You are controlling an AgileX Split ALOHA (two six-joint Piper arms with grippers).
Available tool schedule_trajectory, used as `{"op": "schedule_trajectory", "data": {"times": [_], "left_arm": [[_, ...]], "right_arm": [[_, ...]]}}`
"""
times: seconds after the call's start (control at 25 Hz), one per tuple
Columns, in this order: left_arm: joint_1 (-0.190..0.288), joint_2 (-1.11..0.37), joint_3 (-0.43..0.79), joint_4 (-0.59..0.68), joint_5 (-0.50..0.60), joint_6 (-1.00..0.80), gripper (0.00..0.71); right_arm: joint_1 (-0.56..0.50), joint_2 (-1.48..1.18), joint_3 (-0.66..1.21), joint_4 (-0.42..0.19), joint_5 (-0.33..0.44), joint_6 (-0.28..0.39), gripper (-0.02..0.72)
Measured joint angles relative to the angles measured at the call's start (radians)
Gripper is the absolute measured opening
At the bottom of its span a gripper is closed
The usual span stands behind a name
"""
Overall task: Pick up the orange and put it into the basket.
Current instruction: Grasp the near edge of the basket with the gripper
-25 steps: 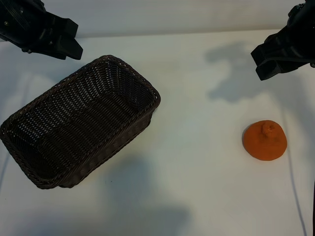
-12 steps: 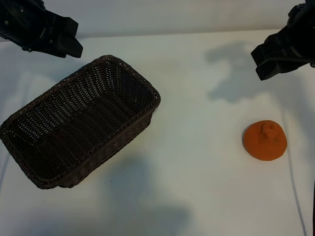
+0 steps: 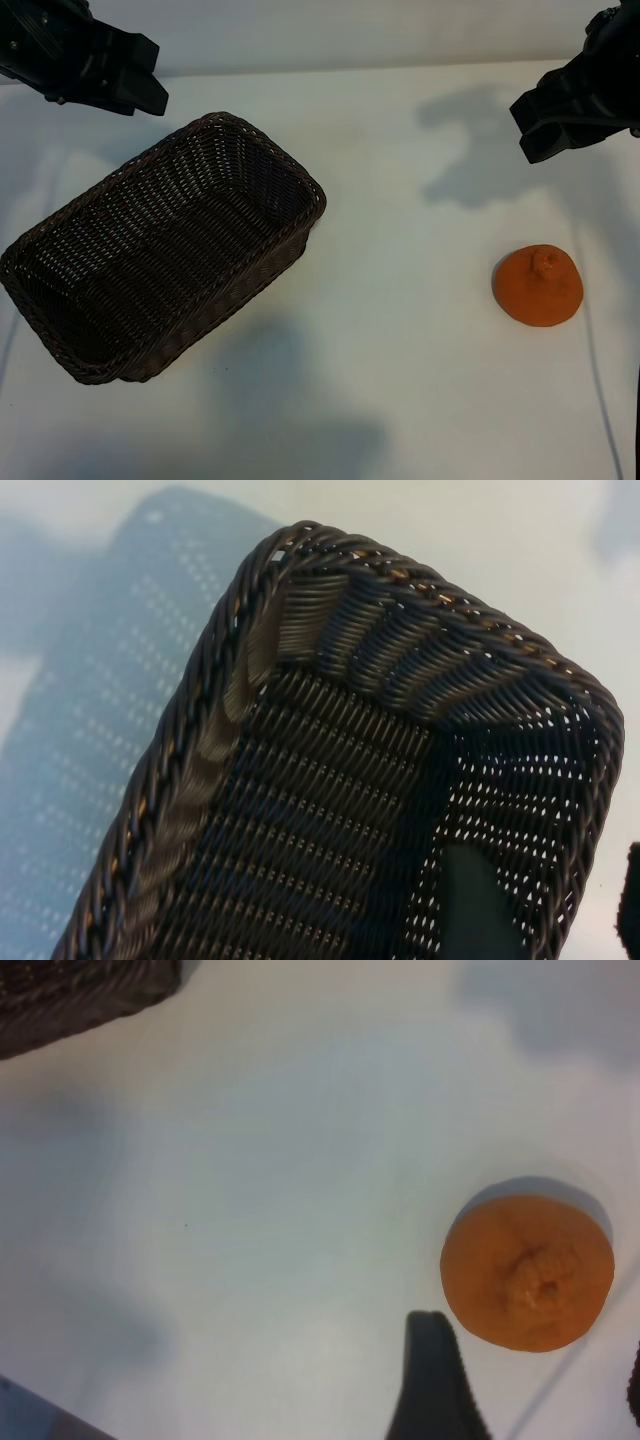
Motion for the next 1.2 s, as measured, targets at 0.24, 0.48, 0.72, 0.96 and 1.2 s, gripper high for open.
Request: {"op": "schedule_trajectory", "data": {"times": [0.24,0.48,0.72,0.96,1.2], "left_arm": [[0.001,0.000,-0.003,0.000,0.024,-0.050,0.402],[0.065,-0.017,-0.051,0.022,0.135,-0.195,0.399],[0.181,-0.151,-0.051,0.034,0.136,-0.316,0.390],[0.221,-0.254,-0.048,0.075,0.136,-0.423,0.388],[0.221,-0.275,0.042,0.075,0.136,-0.455,0.384]], "right_arm": [[0.000,0.000,0.000,0.000,0.000,0.000,0.455],[0.000,0.000,0.000,0.000,0.000,-0.001,0.455],[0.000,0.000,0.000,0.000,0.000,-0.001,0.455],[0.000,0.000,0.000,0.000,0.000,-0.001,0.455],[0.000,0.000,0.000,0.000,0.000,-0.001,0.455]]}}
